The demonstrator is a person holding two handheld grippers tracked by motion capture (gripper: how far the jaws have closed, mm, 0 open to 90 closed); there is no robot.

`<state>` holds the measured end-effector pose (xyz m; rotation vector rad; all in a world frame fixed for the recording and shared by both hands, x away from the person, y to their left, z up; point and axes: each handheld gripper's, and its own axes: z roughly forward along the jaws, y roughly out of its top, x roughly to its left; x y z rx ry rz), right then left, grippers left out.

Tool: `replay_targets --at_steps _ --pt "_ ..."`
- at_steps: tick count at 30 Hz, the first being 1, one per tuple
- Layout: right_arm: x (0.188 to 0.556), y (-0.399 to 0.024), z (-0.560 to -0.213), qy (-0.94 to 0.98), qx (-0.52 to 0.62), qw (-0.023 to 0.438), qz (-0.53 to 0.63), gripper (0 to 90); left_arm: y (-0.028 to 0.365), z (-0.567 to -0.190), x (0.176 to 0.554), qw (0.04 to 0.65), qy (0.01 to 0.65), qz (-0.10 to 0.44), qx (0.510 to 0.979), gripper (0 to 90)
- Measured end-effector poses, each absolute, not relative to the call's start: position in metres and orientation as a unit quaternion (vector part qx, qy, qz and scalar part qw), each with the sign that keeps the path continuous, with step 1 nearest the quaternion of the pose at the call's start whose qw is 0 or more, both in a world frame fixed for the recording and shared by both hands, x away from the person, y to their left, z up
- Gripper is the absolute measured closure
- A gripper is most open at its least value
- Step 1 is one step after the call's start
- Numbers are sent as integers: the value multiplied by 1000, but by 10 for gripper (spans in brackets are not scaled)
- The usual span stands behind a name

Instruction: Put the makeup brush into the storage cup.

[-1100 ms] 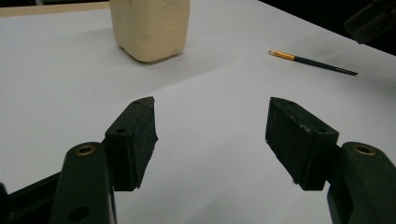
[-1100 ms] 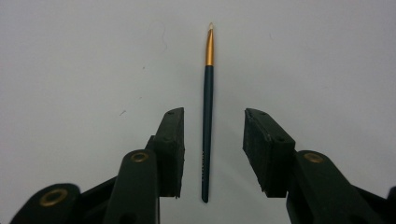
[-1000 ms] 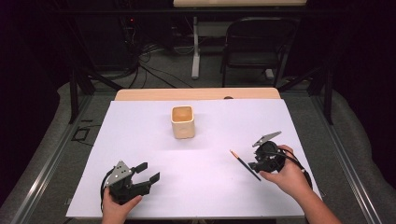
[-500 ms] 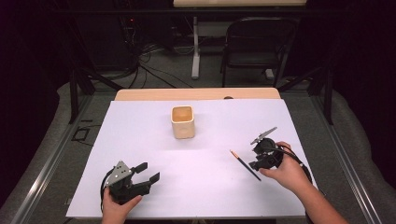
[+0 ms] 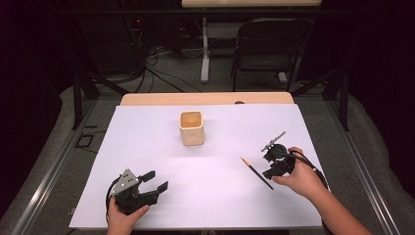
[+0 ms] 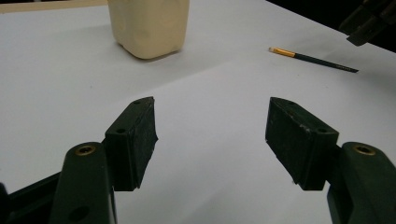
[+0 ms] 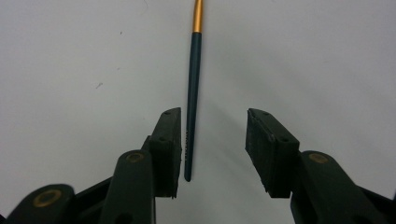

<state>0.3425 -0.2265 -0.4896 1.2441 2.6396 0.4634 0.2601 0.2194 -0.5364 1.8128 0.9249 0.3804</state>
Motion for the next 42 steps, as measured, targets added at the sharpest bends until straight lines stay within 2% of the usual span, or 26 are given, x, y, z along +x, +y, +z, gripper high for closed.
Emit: replay_targets --at_steps 6,26,38,41,42 --pt "346 -228 -488 892 426 79 129 553 219 -537 260 510 384 157 754 337" --pt "360 -217 -490 897 424 74 104 582 219 -537 260 509 384 156 755 337" --pt "369 -213 -494 899 422 69 95 643 218 -538 261 508 384 155 755 337" --pt "370 -212 -501 893 427 74 122 659 219 -538 261 508 384 156 755 338" --pt "371 -212 -496 900 423 62 88 664 219 -538 261 508 384 155 755 338"
